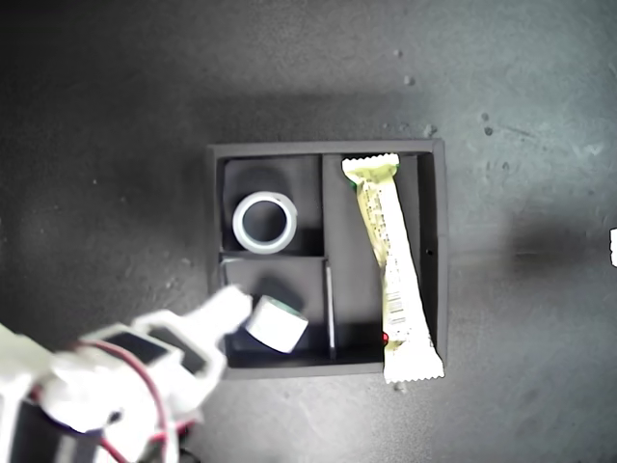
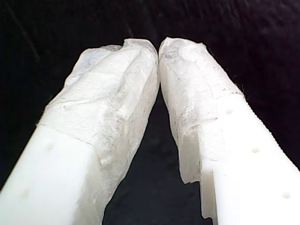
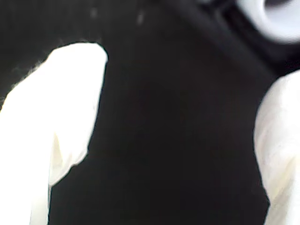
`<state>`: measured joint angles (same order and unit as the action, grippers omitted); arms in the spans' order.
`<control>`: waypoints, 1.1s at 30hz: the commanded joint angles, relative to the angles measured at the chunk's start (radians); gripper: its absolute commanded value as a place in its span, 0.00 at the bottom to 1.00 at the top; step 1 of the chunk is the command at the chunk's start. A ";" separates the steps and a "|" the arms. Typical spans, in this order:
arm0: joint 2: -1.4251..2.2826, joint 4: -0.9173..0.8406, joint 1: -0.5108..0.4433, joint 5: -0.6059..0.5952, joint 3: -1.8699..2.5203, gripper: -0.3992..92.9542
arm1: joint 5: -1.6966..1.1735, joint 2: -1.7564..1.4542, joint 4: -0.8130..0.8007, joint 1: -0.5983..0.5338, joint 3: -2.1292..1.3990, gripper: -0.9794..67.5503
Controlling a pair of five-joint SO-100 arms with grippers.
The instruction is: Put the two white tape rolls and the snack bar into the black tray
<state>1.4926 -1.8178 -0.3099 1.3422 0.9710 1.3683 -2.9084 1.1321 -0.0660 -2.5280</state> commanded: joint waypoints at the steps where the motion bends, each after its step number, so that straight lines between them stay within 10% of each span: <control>1: 0.337 0.014 0.058 0.015 0.311 0.15 | 0.029 -0.117 -0.032 -0.002 -0.107 0.01; 5: 0.630 0.115 0.156 0.054 0.742 0.01 | 0.069 -0.161 -0.072 0.014 -0.239 0.01; 16: 1.393 0.506 0.250 0.037 1.694 0.00 | -0.032 -0.192 -0.187 0.069 -0.439 0.01; 33: 1.894 0.396 0.267 0.038 2.033 0.00 | -0.057 -0.443 0.029 0.175 -0.595 0.02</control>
<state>3.3410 -1.3959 -0.0522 1.3929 2.9744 1.2824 -3.3441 1.0968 0.0905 -3.1124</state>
